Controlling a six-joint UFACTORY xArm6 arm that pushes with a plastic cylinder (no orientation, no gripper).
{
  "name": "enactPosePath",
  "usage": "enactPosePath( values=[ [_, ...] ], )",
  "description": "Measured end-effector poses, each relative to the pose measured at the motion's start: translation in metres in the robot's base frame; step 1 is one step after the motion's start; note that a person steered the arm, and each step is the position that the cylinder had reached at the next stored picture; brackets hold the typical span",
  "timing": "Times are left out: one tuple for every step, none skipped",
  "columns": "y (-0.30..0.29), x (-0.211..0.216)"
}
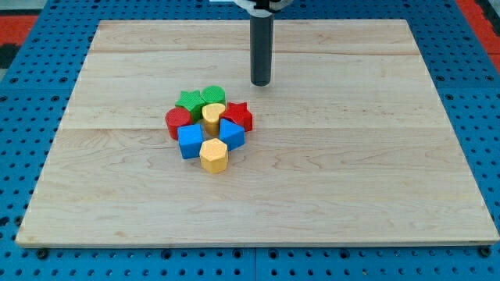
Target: Move the yellow heart to the top left side of the blue cube
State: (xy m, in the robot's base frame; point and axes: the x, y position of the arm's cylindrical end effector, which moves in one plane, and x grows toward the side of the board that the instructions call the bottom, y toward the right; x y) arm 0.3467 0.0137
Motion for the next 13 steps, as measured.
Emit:
enactPosePath(
  values=[
    [0.003,-0.002],
    [0.0,-0.003],
    [0.0,0.011],
    [-0.011,0.025],
    [-0.031,0.046],
    [-0.083,0.061],
    [-0.114,0.063],
    [-0.095,0.061],
    [-0.101,0.07],
    [-0.083,0.095],
    [-0.076,0.109],
    [-0.062,0.127],
    [-0.07,0.143]
  ],
)
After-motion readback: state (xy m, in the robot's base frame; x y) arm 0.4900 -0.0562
